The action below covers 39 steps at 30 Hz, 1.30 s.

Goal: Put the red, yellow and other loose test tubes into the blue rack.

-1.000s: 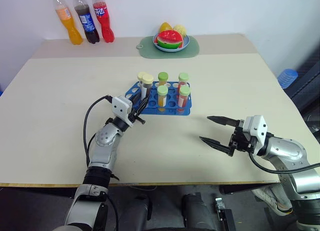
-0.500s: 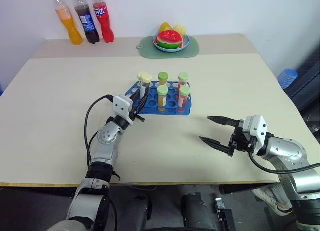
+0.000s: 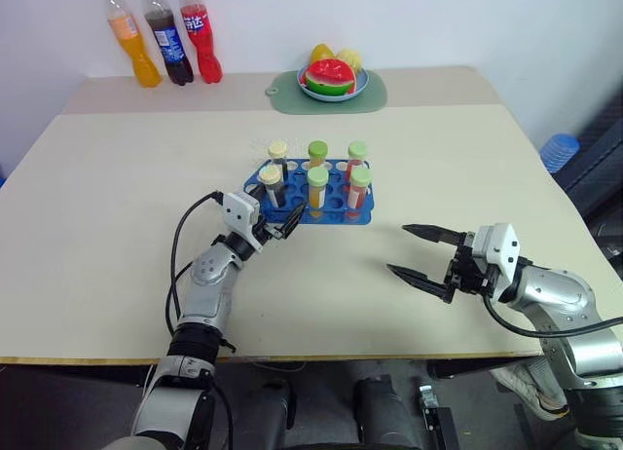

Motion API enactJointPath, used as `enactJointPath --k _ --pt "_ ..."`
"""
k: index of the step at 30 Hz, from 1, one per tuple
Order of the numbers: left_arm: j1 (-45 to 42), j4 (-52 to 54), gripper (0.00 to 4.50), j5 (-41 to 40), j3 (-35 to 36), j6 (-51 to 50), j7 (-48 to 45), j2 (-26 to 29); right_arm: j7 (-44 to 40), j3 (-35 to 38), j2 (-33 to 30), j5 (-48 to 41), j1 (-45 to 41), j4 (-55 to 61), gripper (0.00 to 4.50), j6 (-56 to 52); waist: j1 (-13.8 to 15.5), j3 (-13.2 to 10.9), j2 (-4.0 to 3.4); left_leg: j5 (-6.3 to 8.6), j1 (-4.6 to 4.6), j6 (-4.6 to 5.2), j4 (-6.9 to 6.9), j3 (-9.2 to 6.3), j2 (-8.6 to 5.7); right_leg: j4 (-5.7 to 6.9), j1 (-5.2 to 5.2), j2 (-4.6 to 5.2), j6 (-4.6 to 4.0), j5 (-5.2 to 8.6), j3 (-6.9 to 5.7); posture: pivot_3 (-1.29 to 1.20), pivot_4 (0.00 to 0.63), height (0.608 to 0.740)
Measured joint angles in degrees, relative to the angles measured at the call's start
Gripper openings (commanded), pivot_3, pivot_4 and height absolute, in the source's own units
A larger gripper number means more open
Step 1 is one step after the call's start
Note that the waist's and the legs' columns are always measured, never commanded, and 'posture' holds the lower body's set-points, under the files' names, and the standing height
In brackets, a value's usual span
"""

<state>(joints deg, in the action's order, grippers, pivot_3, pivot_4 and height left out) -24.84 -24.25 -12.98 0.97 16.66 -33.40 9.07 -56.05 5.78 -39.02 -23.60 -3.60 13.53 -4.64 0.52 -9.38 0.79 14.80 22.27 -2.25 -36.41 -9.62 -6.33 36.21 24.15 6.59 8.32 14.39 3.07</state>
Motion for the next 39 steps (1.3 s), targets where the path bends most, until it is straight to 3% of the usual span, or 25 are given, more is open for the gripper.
enactJointPath --k 13,19,23,29,39 --pt "8.18 18.46 4.21 -0.20 -0.08 -14.99 1.79 5.38 -0.12 -2.20 2.08 0.61 -1.97 -1.49 3.79 0.07 0.12 0.00 -0.01 0.02 0.00 0.02 0.00 0.00 0.01 0.00 0.00 0.00 0.00 0.00 0.00 0.00 0.150 0.740" --pt "10.71 26.08 4.21 -2.24 -0.07 -31.29 1.51 10.56 -0.51 -2.80 2.41 0.86 -2.99 -1.95 3.79 0.04 0.04 0.00 -0.02 0.05 0.00 0.09 0.03 0.00 0.02 0.02 0.03 -0.02 0.00 0.00 0.01 0.00 0.150 0.740" --pt "11.16 30.82 4.21 -7.62 -0.11 -40.58 -4.21 15.34 -0.84 -3.00 2.21 1.05 -3.55 -2.59 3.79 -0.01 0.09 0.01 -0.03 0.06 0.00 0.10 0.02 0.00 0.02 0.01 0.02 -0.01 -0.01 0.00 0.01 0.00 0.150 0.740" --pt "12.68 34.32 4.21 -10.02 0.91 -41.90 -7.58 18.22 -2.16 -1.54 -0.92 1.07 -3.30 -4.05 3.79 -0.05 0.11 0.00 -0.02 0.06 0.00 0.09 0.05 -0.01 0.03 -0.01 0.03 0.00 -0.01 0.00 0.01 0.00 0.150 0.740" --pt "18.41 40.21 4.21 -16.48 5.92 -44.92 -15.76 27.56 -1.67 3.36 -2.60 0.78 0.52 -3.95 3.79 -0.20 0.17 0.00 -0.04 0.07 0.00 0.12 0.12 0.02 0.06 -0.03 0.05 -0.02 -0.02 0.01 0.03 0.00 0.150 0.740"
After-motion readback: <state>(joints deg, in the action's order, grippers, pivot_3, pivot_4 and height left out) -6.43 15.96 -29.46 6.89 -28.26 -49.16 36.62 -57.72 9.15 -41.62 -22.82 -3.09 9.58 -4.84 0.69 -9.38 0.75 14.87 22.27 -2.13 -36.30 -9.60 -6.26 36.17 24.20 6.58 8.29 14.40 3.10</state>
